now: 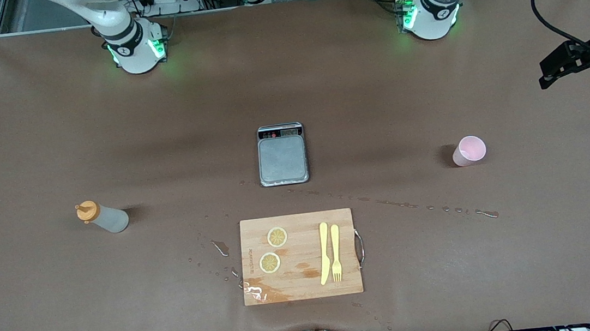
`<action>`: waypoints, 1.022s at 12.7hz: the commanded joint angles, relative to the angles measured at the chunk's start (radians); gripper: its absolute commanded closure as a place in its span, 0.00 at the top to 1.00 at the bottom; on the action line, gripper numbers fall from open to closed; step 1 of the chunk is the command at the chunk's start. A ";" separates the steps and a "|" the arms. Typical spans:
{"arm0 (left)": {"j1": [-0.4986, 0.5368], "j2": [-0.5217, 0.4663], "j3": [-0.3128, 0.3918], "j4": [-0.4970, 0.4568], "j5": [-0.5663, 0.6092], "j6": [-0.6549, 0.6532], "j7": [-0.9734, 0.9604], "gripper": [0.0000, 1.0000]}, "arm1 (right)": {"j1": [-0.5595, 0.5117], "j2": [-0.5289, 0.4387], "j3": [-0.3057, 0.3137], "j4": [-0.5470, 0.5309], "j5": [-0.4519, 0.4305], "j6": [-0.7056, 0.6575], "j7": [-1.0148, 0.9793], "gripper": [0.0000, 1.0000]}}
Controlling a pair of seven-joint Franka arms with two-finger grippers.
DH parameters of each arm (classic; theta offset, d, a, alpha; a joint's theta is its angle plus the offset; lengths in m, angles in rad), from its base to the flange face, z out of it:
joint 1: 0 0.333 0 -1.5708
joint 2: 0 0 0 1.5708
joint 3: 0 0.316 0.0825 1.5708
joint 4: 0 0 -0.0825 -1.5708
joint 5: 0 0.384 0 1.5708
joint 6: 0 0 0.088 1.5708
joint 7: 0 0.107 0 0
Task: Add sauce to pink cup with both arms
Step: 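Reach the left gripper to the pink cup while the right gripper reaches the bottle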
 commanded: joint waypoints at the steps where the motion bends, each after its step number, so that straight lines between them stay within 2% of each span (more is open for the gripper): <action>1: 0.005 -0.004 0.001 0.000 -0.008 -0.018 0.016 1.00 | -0.008 -0.009 0.010 -0.004 -0.007 0.001 0.015 1.00; 4: -0.001 0.025 0.000 0.006 0.079 -0.016 0.010 1.00 | -0.008 -0.007 0.010 -0.006 -0.002 0.002 0.015 1.00; 7: 0.003 0.065 0.001 -0.028 0.079 -0.002 0.003 1.00 | -0.011 0.003 0.010 -0.012 0.011 0.004 0.002 1.00; 9: 0.038 0.073 0.001 -0.139 0.079 0.086 -0.005 1.00 | -0.017 0.028 0.007 -0.015 0.016 0.019 -0.048 1.00; 13: 0.059 0.072 0.001 -0.420 0.076 0.400 -0.064 1.00 | -0.078 0.107 0.004 -0.019 0.063 0.071 -0.251 1.00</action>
